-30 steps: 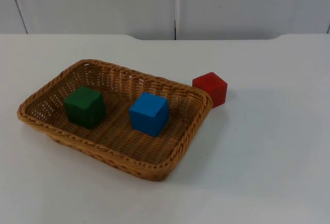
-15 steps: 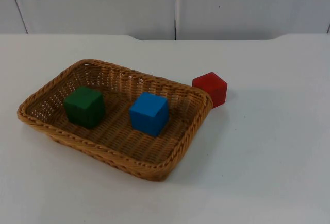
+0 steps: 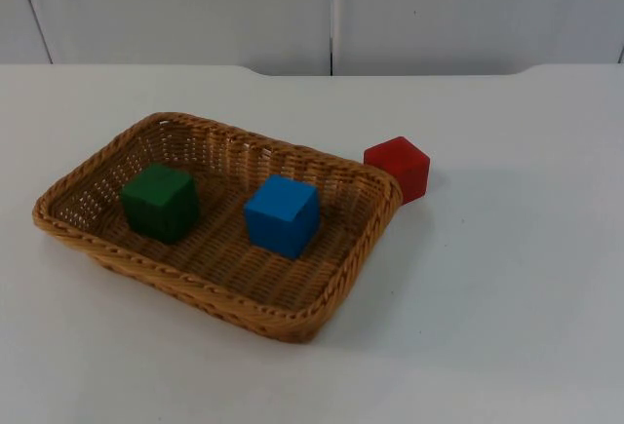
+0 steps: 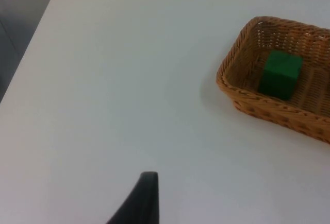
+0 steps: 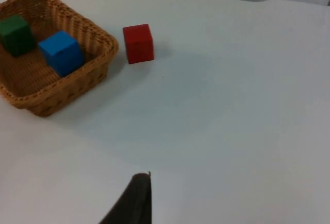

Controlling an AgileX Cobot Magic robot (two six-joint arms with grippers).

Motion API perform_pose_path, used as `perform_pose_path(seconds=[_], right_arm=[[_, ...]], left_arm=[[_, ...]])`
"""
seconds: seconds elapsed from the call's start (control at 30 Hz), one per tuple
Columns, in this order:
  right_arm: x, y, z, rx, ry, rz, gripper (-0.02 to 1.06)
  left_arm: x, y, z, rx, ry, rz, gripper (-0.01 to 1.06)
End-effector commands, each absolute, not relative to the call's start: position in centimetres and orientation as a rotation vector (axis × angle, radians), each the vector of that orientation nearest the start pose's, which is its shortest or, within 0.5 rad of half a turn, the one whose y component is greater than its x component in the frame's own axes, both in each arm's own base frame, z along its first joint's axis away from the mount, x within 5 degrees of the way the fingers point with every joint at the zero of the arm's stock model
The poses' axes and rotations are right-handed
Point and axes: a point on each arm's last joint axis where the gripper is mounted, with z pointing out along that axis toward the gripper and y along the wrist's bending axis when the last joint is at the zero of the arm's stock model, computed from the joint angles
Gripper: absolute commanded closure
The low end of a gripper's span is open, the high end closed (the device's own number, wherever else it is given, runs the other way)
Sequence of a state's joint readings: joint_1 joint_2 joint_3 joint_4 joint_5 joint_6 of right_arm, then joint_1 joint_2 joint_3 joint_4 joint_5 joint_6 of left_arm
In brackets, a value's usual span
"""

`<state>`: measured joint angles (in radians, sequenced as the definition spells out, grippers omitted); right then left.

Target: Pick up one cube with each hand and place exactly two cubes into the same basket, leaving the remaining cube outside.

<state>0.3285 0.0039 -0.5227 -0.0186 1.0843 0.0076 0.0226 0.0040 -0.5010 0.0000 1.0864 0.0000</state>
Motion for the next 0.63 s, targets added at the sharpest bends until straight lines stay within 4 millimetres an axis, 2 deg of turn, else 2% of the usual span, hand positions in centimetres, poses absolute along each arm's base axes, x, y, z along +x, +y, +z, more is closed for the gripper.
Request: perform_pose_path(seconds=[0.0,0.6], right_arm=[[-0.68,-0.35,28.03,-0.292,2.029,0.172,-0.01],[-0.74,-0.18,28.03,-0.053,2.045,0.027,-0.01]], left_arm=[[-0.50,-0.01,27.49,-0.027,2.064,0.016,0.00],[-0.50,-0.01,27.49,-0.027,2.064,0.016,0.00]])
